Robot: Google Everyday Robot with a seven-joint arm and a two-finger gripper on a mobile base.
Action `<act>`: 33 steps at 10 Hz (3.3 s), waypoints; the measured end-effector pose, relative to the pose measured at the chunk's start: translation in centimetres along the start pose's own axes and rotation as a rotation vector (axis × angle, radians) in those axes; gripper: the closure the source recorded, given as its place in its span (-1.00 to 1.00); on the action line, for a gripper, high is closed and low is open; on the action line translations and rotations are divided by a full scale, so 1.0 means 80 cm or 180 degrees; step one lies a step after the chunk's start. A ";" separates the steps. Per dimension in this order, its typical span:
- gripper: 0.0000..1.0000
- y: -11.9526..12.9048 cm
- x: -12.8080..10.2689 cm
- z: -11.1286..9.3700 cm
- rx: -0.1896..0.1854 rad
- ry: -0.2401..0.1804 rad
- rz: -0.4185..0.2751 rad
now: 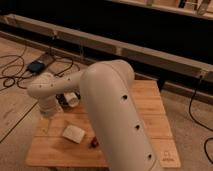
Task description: Place the white sponge in the ceramic cup
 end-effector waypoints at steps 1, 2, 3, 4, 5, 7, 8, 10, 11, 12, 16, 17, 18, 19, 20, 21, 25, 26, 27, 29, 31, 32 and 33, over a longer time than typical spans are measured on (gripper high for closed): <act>-0.60 0.000 0.000 0.000 0.0000 0.0000 0.0000; -0.60 0.000 0.000 0.000 0.0000 0.0000 0.0000; -0.60 0.000 0.000 0.000 0.0000 0.0000 0.0000; -0.60 0.000 0.000 0.000 0.0000 0.0000 0.0000; -0.60 0.000 0.000 0.000 0.0000 0.0000 0.0000; -0.60 0.000 0.000 0.000 0.0000 -0.0001 0.0000; -0.60 0.000 0.000 0.000 0.0001 -0.0001 0.0000; -0.60 0.000 0.000 0.000 0.0001 -0.0001 0.0000; -0.60 0.000 0.000 0.000 0.0001 -0.0001 0.0000; -0.60 0.000 0.000 0.000 0.0001 -0.0001 0.0000; -0.60 0.000 0.000 0.000 0.0001 -0.0001 0.0000; -0.60 0.000 0.000 0.000 0.0001 -0.0001 0.0000; -0.60 0.000 0.000 0.000 0.0001 -0.0001 0.0000; -0.60 0.000 0.000 0.000 0.0001 -0.0001 0.0000; -0.60 0.000 0.000 0.000 0.0003 0.0001 -0.0001; -0.60 -0.002 0.002 0.001 0.0014 0.0027 -0.0002; -0.60 -0.015 0.038 0.015 0.0278 0.0297 -0.0053; -0.60 -0.009 0.045 0.018 0.0329 0.0339 -0.0077; -0.60 -0.003 0.050 0.020 0.0366 0.0358 -0.0090; -0.60 0.015 0.065 0.027 0.0419 0.0394 -0.0109; -0.60 0.029 0.085 0.038 0.0437 0.0425 -0.0049; -0.60 0.031 0.095 0.043 0.0447 0.0446 -0.0001; -0.60 0.033 0.106 0.049 0.0443 0.0460 0.0061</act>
